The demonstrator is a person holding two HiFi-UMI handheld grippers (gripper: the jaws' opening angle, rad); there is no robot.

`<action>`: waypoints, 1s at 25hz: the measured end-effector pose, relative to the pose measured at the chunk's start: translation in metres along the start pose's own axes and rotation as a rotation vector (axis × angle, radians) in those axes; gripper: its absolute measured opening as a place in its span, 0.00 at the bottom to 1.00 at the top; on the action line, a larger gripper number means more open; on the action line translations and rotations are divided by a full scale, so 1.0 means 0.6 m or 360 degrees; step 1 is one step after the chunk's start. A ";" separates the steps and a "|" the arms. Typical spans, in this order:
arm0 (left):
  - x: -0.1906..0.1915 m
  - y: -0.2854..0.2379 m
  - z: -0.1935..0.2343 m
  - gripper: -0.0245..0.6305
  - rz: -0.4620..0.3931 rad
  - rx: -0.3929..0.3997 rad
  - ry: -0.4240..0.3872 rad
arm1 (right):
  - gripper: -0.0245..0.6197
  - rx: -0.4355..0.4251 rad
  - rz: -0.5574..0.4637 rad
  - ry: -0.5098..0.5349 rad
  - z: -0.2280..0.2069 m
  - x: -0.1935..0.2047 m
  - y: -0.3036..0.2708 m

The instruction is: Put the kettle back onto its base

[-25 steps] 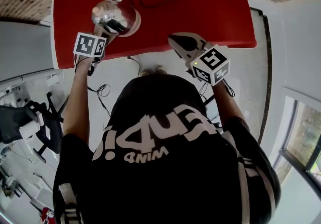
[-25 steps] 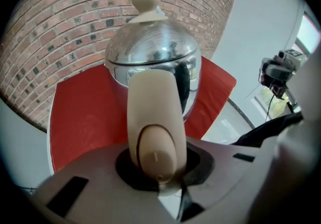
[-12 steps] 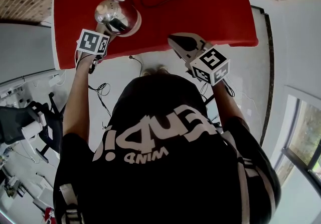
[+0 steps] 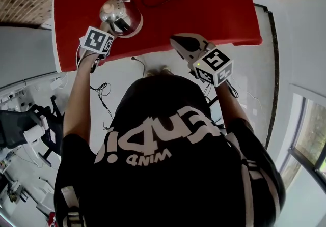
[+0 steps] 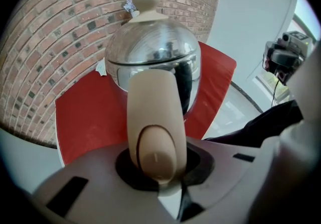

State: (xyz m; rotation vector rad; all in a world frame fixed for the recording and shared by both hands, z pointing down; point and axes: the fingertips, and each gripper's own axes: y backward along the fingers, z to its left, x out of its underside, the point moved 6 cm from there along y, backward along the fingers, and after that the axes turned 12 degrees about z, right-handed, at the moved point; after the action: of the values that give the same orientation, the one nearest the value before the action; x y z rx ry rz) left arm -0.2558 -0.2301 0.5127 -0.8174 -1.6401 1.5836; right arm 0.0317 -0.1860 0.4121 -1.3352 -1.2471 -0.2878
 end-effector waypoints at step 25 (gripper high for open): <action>-0.004 -0.012 -0.008 0.30 0.0043 0.0012 -0.0034 | 0.07 0.0013 0.0026 -0.0023 -0.016 0.016 0.017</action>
State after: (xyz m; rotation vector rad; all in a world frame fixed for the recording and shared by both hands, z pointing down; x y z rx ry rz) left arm -0.2502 -0.2301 0.5201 -0.8247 -1.6436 1.6213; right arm 0.0479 -0.1863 0.4164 -1.3418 -1.2477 -0.2621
